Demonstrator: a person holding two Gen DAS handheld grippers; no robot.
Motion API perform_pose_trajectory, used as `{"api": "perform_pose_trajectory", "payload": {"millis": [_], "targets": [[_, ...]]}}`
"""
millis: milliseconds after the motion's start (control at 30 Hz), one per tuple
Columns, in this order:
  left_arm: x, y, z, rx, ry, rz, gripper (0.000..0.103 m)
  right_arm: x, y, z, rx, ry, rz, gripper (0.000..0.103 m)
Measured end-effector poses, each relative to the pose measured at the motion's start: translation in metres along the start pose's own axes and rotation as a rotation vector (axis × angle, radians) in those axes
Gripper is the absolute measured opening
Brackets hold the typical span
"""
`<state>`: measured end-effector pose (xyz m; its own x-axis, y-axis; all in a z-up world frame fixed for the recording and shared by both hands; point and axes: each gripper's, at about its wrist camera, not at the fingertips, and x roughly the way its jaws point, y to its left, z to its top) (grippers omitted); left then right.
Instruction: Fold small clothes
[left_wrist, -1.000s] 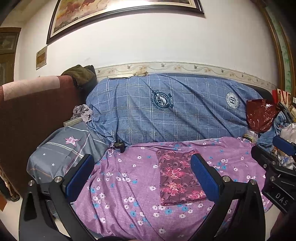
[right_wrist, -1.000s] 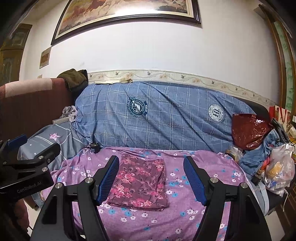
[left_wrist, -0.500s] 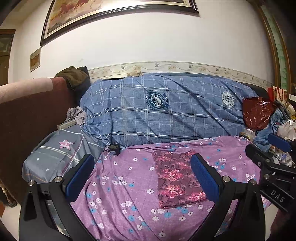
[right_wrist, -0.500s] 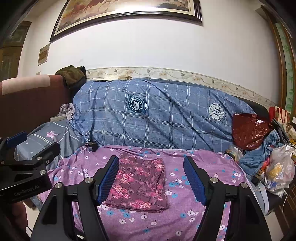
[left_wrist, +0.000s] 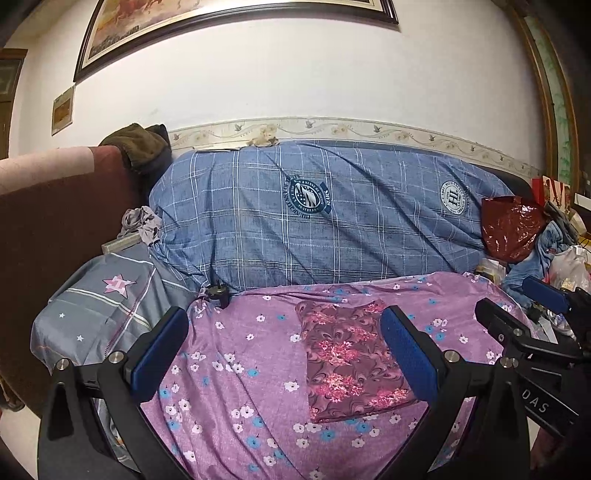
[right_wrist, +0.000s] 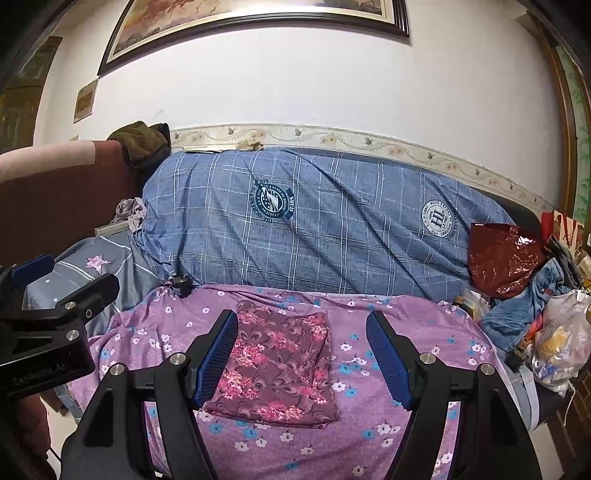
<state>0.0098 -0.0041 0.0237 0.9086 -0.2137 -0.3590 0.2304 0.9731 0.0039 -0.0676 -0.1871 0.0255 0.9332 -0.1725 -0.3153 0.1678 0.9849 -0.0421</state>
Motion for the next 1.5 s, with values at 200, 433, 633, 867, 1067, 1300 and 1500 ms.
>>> {"api": "perform_pose_trajectory", "payload": {"millis": [200,433,633,867,1067,1300,1500], "targets": [[0.009,0.001,0.002,-0.007,0.009,-0.003,0.103,0.013,0.001,0.002,-0.002,0.01,0.005,0.074],[0.014,0.002,0.006,-0.022,0.01,-0.003,0.103,0.02,0.003,0.005,-0.003,0.011,0.004,0.074],[0.018,0.002,0.011,-0.02,0.008,0.006,0.103,0.027,0.001,0.008,0.004,0.01,0.011,0.074],[0.024,-0.004,0.011,-0.013,0.019,-0.007,0.103,0.03,-0.001,0.005,0.01,0.015,0.013,0.074],[0.03,-0.011,0.012,-0.001,0.021,-0.015,0.103,0.036,-0.003,0.005,0.019,0.022,0.016,0.074],[0.038,-0.013,0.013,-0.003,0.028,-0.023,0.103,0.045,-0.003,0.004,0.028,0.033,0.013,0.074],[0.034,-0.012,0.015,-0.015,0.024,-0.032,0.103,0.043,-0.005,0.005,0.029,0.033,0.003,0.074]]}}
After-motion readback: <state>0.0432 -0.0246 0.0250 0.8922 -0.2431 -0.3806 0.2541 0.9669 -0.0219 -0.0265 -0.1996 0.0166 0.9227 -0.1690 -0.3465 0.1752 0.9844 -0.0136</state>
